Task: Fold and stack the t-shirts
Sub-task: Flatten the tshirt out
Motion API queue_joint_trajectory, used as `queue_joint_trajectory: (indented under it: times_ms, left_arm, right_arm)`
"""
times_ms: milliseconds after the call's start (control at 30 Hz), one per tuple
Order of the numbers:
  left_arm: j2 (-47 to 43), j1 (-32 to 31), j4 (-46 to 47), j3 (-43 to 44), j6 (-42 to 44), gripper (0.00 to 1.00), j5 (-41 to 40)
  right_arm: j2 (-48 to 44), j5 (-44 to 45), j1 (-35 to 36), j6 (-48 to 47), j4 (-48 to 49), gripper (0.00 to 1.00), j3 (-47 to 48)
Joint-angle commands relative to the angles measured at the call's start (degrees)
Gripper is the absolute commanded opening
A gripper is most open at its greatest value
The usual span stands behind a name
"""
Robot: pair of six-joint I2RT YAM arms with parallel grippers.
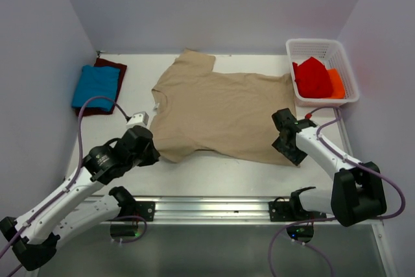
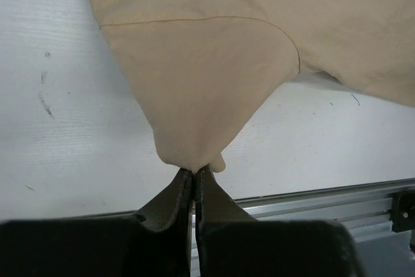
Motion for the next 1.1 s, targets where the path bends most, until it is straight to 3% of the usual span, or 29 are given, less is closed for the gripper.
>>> queue_joint_trajectory:
  times_ms: [0, 267, 433, 700, 867, 1067]
  left_arm:
    - [-1.9, 0.4, -6.0, 2.8, -0.9, 0.03, -3.2]
    - [-6.5, 0.4, -14.1, 5.1, -5.3, 0.02, -4.8]
    - [-7.7, 0.4, -14.5, 4.7, -6.1, 0.02, -4.3]
    - [-6.1, 0.4, -10.3, 2.5, -5.0, 0.02, -1.8]
    - [-5.5, 0.3, -7.9, 1.6, -4.2, 0.02, -1.1]
    - [-5.1, 0.4, -5.2, 0.6, -3.6, 0.03, 0.8]
  right_arm:
    - [0.4, 2.2, -0.2, 3.0, -1.9, 0.71, 1.7]
    - [0.5, 1.0, -0.2, 1.5, -3.5, 0.71, 1.6]
    - [-1.5, -3.5, -0.2, -0.5, -5.0, 0.67, 0.6]
    - [-7.0, -17.8, 1.2, -2.7, -2.7, 0.49, -5.6]
    - [-6.5, -18.1, 2.0, -4.0, -5.6, 0.41, -3.5]
    - [-6.7, -12.7, 2.3, -2.0, -12.0, 0.5, 0.4]
